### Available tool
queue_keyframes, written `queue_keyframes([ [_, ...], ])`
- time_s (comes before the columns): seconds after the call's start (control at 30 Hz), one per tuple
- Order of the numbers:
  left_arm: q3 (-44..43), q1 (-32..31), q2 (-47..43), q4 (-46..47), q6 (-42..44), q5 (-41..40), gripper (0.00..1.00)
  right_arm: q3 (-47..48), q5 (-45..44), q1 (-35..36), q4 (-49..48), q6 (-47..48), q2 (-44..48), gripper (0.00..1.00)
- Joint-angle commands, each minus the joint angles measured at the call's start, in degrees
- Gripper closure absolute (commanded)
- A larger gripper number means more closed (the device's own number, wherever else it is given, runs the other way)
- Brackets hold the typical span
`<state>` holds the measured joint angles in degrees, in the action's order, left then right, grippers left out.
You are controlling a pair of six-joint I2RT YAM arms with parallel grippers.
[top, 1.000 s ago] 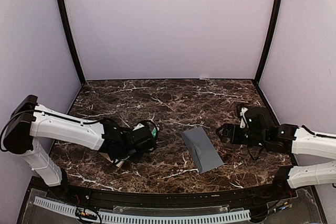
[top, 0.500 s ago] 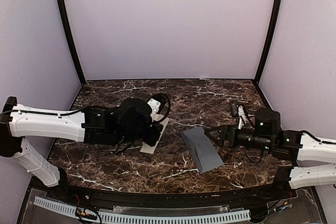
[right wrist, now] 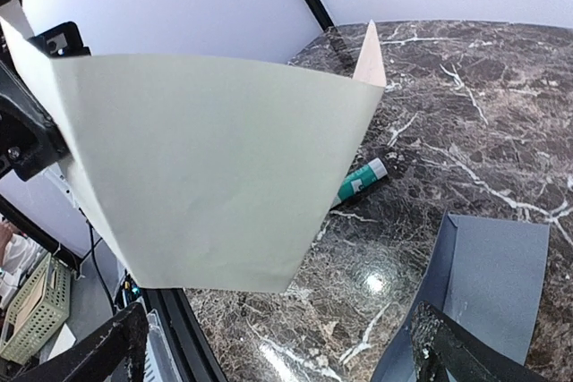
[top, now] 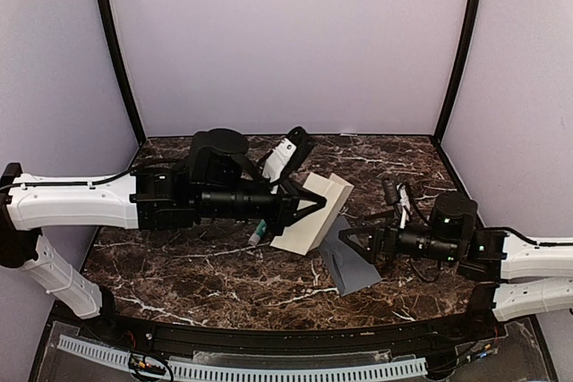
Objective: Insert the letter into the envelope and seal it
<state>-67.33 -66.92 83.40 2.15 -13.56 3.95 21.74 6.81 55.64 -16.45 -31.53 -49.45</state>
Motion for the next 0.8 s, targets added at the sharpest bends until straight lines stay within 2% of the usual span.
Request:
queue_keyframes([
  [0.0,-3.15,-0.23,-2.22,3.12,1.22,10.65,1.00,-1.17,2.42,0.48,-8.82,5.19,2.42,0.01],
  [0.2,-3.95,-0.15,-2.70,6.14,0.25,17.58,1.00,-1.12,5.03,0.51,-13.33,7.45,3.37,0.02],
  [0.57,-3.78,-0.23,-3.61,9.59,-1.16,22.85,1.00,-1.71,10.17,0.50,-19.56,10.81,4.29,0.01],
  [0.77,-3.46,-0.20,-3.14,11.27,-1.44,24.22,1.00,-1.82,16.78,0.49,-22.69,11.13,4.12,0.08],
])
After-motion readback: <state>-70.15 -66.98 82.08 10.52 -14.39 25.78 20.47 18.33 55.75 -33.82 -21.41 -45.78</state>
